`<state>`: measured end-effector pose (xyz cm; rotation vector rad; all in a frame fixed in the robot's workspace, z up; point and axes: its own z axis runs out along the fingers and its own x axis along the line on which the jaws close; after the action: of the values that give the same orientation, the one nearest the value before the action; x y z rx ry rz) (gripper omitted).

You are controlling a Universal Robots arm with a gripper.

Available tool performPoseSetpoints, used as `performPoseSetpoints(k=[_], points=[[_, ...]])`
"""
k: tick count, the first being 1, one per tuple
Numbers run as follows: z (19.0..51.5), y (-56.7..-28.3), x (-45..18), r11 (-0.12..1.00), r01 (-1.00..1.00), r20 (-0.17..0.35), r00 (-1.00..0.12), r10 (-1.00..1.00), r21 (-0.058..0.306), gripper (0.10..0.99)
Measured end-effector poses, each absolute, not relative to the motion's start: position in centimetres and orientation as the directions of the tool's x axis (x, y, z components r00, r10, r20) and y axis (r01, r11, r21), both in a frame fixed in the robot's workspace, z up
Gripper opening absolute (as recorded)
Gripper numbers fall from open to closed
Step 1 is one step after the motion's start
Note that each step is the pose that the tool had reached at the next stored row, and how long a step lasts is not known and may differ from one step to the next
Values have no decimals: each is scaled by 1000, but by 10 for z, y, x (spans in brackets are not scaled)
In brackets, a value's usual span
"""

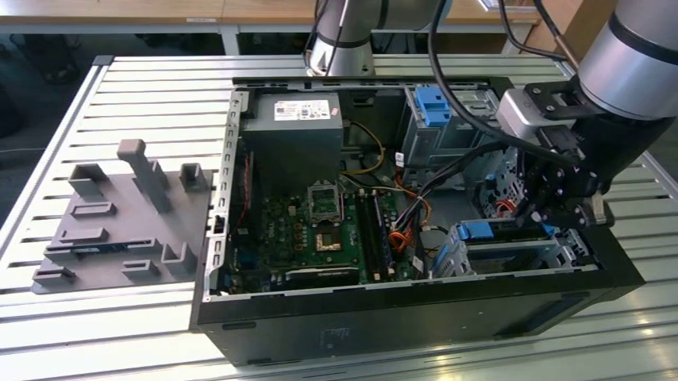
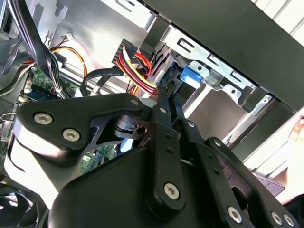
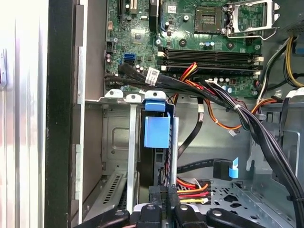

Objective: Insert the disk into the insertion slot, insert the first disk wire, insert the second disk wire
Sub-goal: 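Insert the first disk wire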

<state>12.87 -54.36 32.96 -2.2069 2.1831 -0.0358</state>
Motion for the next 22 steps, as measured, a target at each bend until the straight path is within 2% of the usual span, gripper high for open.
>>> performPoseSetpoints(k=[11,12,22], points=[[328,-544,129,-11,-999,-9,11,-1000,-43,180],[328,-544,129,-11,-999,-9,11,-1000,-43,243],[337,-544,129,-11,-999,-9,11,-1000,-42,243]])
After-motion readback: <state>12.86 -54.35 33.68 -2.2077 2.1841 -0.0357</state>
